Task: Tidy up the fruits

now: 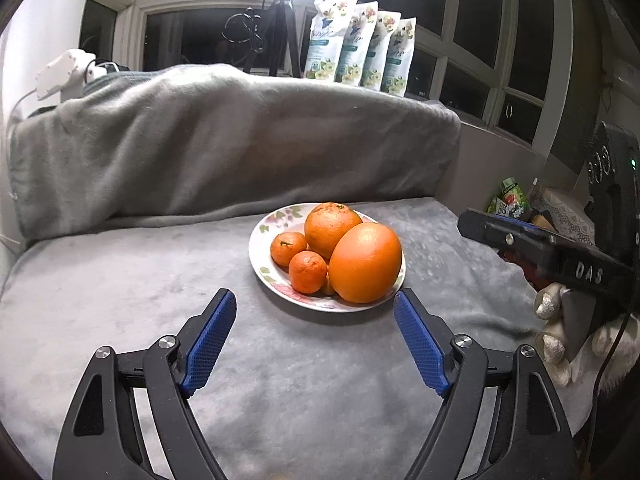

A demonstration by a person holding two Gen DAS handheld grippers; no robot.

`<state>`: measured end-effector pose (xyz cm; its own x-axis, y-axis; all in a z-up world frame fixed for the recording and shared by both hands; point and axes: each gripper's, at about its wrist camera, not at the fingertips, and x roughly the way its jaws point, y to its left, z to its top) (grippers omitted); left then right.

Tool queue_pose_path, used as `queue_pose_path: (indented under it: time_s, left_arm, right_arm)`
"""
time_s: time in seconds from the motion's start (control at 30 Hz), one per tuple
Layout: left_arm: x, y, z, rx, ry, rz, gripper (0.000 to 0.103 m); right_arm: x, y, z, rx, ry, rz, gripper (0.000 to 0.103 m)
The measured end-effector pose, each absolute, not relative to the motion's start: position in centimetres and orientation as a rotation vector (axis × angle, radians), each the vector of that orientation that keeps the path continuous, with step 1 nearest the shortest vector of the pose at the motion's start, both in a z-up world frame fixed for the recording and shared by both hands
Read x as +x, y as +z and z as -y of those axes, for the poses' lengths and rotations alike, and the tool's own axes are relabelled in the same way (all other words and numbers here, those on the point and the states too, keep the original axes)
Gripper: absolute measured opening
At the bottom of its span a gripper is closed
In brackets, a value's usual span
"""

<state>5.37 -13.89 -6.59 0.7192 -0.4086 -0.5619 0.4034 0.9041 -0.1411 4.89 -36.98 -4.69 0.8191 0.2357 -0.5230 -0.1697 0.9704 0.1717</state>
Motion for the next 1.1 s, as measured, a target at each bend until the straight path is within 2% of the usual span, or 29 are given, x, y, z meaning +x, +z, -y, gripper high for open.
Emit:
queue_pose_path:
  time_s: [0.33, 0.53, 0.87, 1.0, 1.1]
  left_arm:
    - [3.9, -5.5, 12.4, 0.007, -0.401, -0.586, 0.082]
    - [3.5, -5.4, 12.0, 0.014, -0.367, -0.582, 0.082]
    - [3.2, -5.2, 11.8, 0.005, -0.358, -0.583, 0.082]
    - [3.1, -5.1, 11.7, -0.002, -0.362, -0.579, 0.089]
    - [3.1, -5.0, 11.7, 0.006, -0.36, -0.577, 0.089]
  right_arm:
    - [2.1, -3.4, 34.6, -0.047, 0.019, -0.508, 0.097]
    - [1.2, -2.8, 34.1, -0.069, -0.043, -0.474, 0.103]
    - [0.9, -2.8, 33.9, -0.064, -0.036, -0.47, 0.103]
    - [0.7, -2.7, 33.7, -0.068, -0.034, -0.465, 0.103]
    - [0.7, -2.7, 33.5, -0.071, -0.032, -0.466, 0.103]
